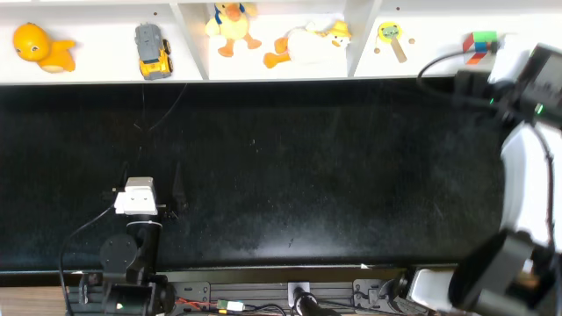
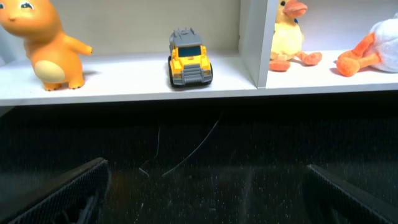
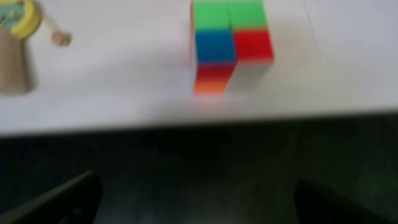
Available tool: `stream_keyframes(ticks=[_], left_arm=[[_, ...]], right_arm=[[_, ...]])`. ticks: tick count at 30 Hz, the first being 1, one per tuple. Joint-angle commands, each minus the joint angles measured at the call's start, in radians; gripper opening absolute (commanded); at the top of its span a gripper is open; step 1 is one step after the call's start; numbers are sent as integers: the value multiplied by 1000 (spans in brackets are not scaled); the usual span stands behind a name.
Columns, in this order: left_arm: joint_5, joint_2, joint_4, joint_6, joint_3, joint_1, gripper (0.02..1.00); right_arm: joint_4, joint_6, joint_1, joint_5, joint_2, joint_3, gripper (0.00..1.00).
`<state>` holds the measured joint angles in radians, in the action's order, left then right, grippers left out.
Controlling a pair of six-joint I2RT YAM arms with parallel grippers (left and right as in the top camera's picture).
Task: Store Toys
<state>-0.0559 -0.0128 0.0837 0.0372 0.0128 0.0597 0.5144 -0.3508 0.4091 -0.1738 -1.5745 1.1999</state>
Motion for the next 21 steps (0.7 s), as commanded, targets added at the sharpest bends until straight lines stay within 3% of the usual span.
stream_keyframes(ticks=[1,4,9,15,21], left_arm=[[6,10,0,23,-5,8,998],[6,10,0,23,-5,8,998],[6,10,0,23,-5,8,998],[6,10,0,23,-5,8,998],[6,10,0,23,-5,8,998]], right_arm=[[-45,171,-134,242,219,-193,996],[-75,219,-273,336,302,-289,998],[-134,338,-410,438,445,-443,993],[-333,362,-459,444,741,-724,996],[-395,484,-463,433,1064,-930,996]])
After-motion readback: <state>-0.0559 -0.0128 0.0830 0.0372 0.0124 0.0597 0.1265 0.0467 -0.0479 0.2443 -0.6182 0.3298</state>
